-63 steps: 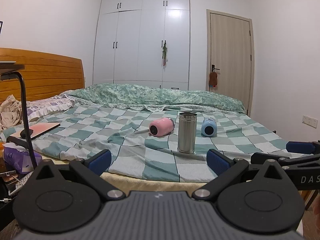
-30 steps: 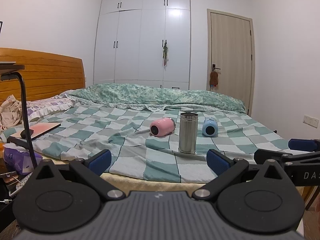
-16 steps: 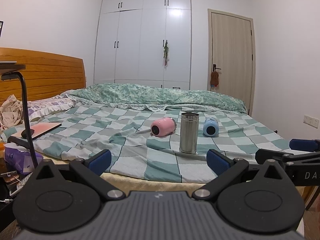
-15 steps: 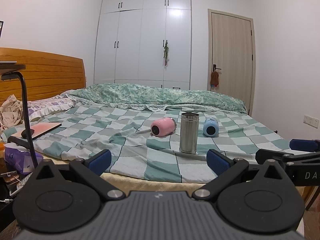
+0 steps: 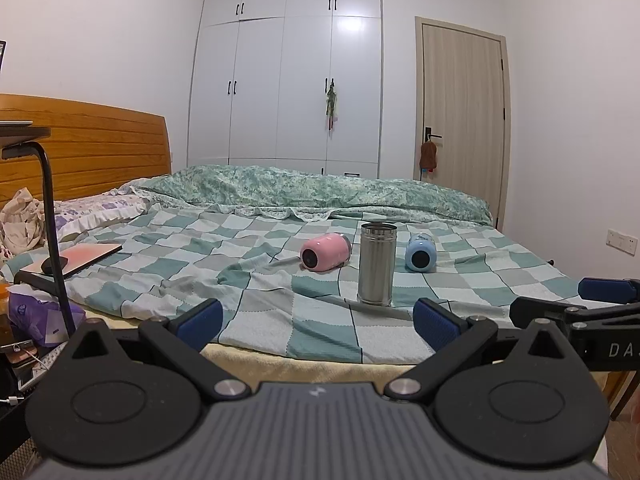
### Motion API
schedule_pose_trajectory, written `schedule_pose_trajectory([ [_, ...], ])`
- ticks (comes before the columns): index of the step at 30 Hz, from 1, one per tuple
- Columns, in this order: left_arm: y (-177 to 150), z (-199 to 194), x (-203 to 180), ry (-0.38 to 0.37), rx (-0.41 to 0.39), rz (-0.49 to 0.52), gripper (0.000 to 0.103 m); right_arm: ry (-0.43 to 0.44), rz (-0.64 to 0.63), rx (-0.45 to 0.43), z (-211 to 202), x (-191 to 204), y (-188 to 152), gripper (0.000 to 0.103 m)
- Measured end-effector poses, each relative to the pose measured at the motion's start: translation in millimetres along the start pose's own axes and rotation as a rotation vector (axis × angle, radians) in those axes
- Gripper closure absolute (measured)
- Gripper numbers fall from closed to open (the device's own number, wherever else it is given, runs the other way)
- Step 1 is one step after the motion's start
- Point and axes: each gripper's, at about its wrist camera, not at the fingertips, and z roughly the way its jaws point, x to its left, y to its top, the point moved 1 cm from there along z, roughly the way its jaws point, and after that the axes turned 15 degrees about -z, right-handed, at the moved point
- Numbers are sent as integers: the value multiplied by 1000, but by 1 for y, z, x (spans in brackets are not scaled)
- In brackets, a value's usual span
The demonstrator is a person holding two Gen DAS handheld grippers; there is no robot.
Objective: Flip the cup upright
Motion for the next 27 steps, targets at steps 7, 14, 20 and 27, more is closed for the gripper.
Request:
schedule_pose_trajectory([
  [7, 0, 0, 0, 1, -1, -1, 0, -1, 1, 0, 0, 0, -1, 0],
  [14, 0, 0, 0, 1, 0, -2, 0, 1, 1, 0, 0, 0, 0, 0],
  [20, -1, 0, 0, 1, 2, -2, 0, 0, 1, 0, 0, 0, 0, 0],
  [27, -3, 1, -1, 2, 2, -2, 0, 0, 1, 0, 0, 0, 0, 0],
])
